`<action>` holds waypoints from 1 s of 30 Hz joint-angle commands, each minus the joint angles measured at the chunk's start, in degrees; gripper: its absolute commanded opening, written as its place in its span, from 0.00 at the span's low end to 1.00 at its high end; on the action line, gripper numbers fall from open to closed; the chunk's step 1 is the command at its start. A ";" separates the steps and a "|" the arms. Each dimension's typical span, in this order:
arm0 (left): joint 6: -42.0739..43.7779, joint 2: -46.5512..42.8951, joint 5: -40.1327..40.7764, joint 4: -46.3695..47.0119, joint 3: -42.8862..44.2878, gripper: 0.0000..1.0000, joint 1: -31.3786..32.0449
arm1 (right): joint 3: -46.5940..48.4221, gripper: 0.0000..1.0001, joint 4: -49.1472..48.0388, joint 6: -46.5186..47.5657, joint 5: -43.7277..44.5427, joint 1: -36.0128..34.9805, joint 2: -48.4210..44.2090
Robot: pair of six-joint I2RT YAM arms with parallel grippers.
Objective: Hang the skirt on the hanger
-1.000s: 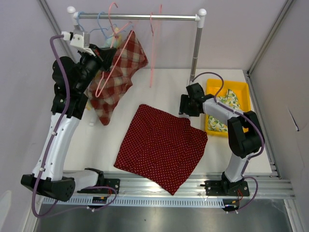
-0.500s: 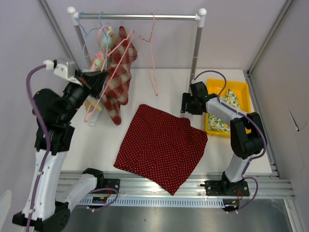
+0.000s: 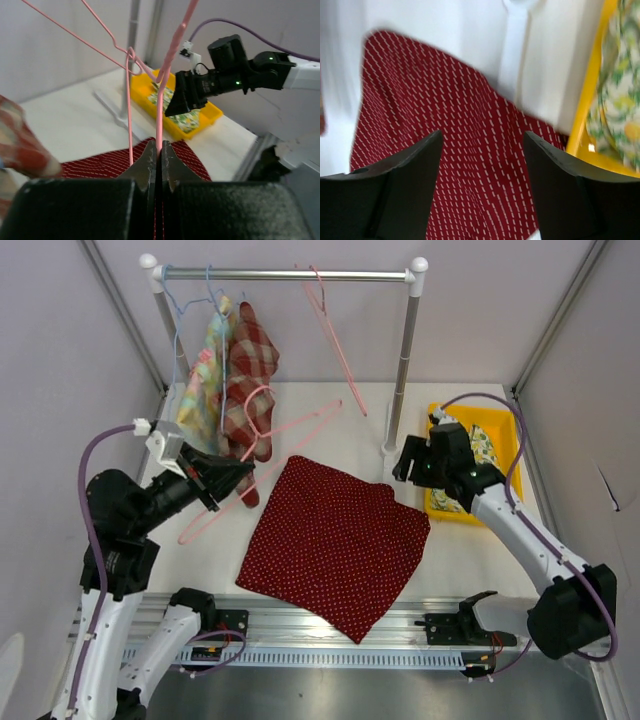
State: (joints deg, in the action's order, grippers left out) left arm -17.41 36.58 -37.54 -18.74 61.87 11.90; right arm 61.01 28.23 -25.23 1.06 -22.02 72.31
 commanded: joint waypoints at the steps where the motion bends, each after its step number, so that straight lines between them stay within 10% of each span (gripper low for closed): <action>1: -5.69 -2.12 -10.77 1.15 -4.46 0.00 -0.39 | -8.17 0.67 2.54 -3.50 0.18 -0.13 -3.75; 11: -6.76 -2.66 -17.83 -3.05 -15.45 0.00 2.24 | -21.90 0.59 0.08 -5.70 0.43 1.71 -5.62; 20: -5.35 5.60 -4.66 -5.52 -17.74 0.00 19.27 | -24.01 0.57 -0.98 -4.65 -0.35 14.17 -3.76; 30: -8.17 17.82 -1.93 1.95 -22.49 0.00 24.22 | -20.33 0.63 -0.72 -1.75 -5.11 25.36 -2.79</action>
State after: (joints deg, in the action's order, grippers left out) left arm -24.21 52.53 -40.93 -21.30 39.92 34.72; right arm 36.99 28.64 -28.58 -2.57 2.15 69.19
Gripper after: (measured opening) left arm 0.028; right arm 0.620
